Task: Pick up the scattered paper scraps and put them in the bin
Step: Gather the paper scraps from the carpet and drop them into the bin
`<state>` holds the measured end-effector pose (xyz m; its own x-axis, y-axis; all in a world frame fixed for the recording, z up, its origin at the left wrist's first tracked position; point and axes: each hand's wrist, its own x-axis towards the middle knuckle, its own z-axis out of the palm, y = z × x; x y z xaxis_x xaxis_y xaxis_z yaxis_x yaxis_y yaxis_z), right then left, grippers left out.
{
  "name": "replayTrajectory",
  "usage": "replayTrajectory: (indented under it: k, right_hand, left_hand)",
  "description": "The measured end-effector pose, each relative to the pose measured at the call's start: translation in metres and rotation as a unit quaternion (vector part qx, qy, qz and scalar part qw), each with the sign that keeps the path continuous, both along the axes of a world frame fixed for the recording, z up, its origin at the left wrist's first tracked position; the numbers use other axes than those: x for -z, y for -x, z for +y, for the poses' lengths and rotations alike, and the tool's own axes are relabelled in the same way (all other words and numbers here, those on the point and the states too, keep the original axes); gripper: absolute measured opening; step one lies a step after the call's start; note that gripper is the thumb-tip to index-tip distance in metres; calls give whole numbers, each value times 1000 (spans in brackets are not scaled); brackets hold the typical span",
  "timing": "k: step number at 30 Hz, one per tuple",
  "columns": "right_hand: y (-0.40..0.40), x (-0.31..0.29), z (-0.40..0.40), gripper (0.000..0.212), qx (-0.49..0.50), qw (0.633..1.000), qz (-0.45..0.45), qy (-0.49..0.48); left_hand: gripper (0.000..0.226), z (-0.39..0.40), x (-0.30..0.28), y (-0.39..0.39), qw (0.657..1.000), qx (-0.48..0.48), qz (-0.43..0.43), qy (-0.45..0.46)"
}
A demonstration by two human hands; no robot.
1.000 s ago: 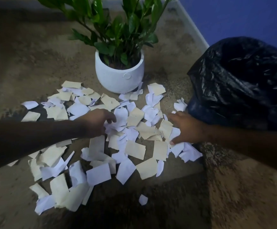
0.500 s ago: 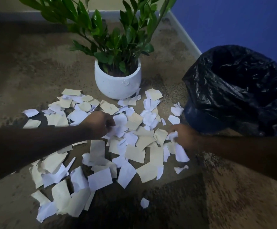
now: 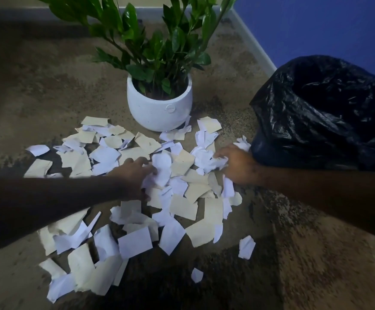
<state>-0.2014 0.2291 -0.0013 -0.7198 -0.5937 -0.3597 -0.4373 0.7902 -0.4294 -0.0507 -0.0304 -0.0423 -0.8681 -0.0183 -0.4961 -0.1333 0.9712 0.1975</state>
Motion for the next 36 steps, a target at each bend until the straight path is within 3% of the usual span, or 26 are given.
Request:
replayTrajectory:
  k: [4, 7, 10, 14, 19, 25, 36]
  right_hand:
    - [-22, 18, -3, 98, -102, 990, -79, -55]
    - [-33, 35, 1, 105, -189, 976, -18, -109]
    - [-42, 47, 9, 90, -237, 963, 38, -120]
    - [-36, 47, 16, 49, -259, 960, 69, -78]
    - [-24, 32, 15, 17, -153, 988, 27, 5]
    - [-18, 2, 0, 18, -26, 995, 17, 98]
    - [-15, -73, -7, 16, 39, 966, 32, 254]
  left_hand:
    - [28, 3, 10, -10, 998, 8, 67, -10]
    - [21, 0, 9, -6, 997, -1, 68, -43]
    - [23, -4, 4, 0, 995, -24, 66, -65]
    - [26, -5, -2, 8, 991, -56, 90, -81]
    - [26, -4, -8, 10, 986, -59, 125, -89]
    - [19, -7, -18, 11, 980, -46, 175, -79]
    - [18, -10, -52, 8, 968, -66, 231, -68]
